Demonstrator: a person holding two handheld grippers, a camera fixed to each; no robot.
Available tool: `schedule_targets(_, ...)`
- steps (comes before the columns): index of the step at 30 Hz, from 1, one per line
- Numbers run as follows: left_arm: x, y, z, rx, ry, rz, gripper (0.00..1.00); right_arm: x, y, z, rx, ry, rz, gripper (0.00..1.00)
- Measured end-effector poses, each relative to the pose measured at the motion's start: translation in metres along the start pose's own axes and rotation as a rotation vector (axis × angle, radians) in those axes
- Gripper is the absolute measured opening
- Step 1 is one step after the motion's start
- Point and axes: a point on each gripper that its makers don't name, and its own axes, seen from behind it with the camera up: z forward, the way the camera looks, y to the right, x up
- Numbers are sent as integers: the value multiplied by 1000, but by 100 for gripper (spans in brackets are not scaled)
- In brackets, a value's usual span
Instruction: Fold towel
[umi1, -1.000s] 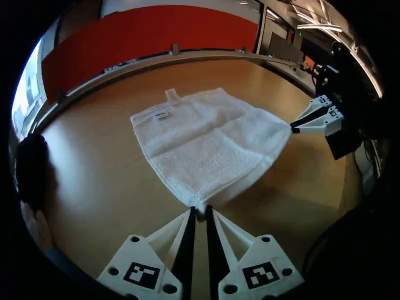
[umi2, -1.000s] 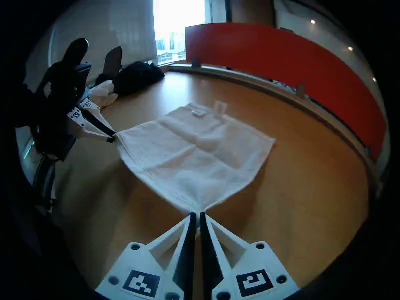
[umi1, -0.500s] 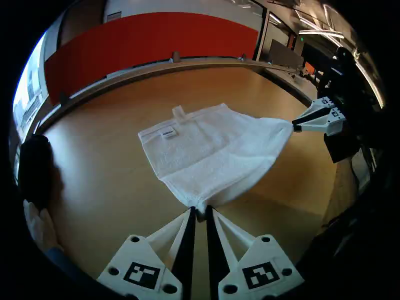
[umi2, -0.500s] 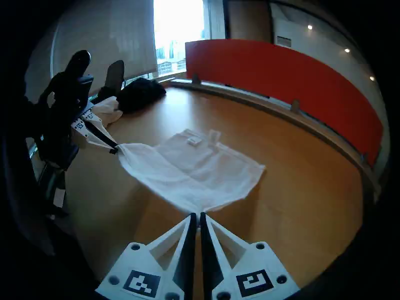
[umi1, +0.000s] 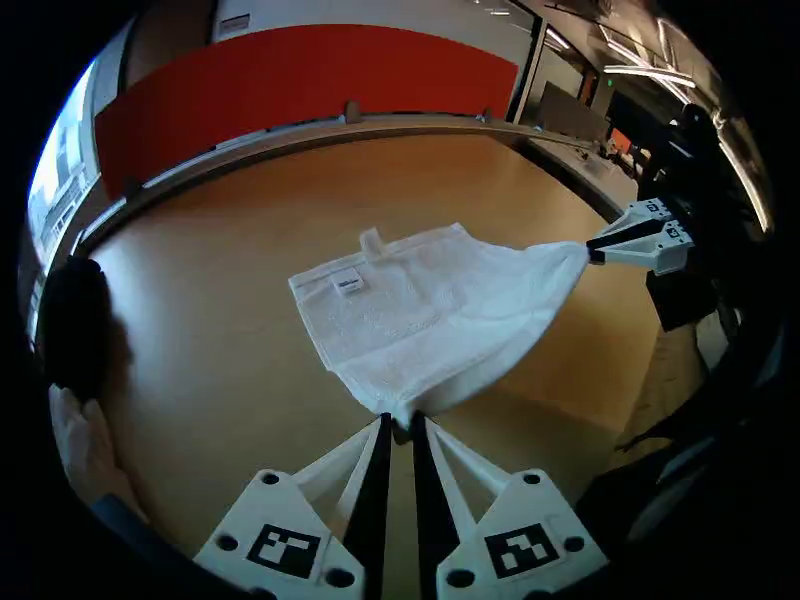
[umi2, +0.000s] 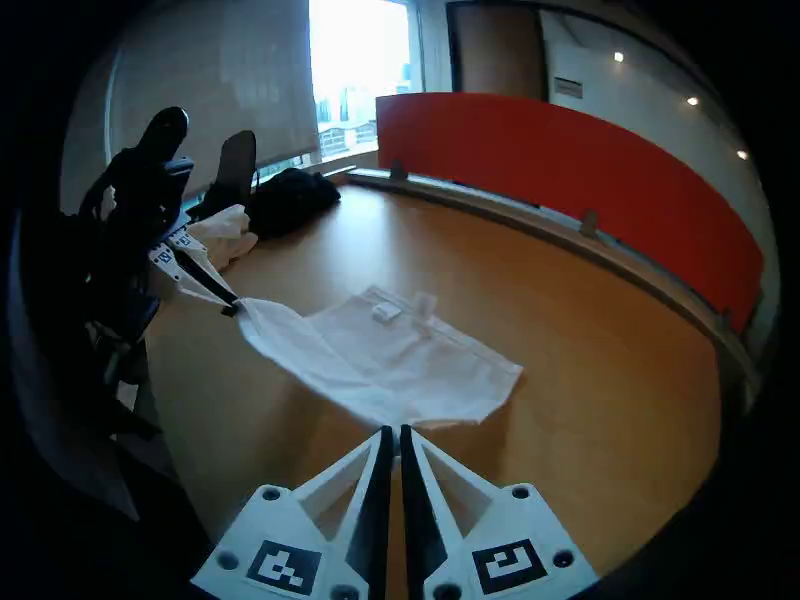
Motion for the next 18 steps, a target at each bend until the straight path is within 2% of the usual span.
schedule_targets(9,-1,13,-16,-16,-5,-19,15,2,-5,-13,6,-4,6,6)
schedule_targets(18,-3,21,-29,-27,-14,-39,15,4,-13,-26,21,-8,3,6)
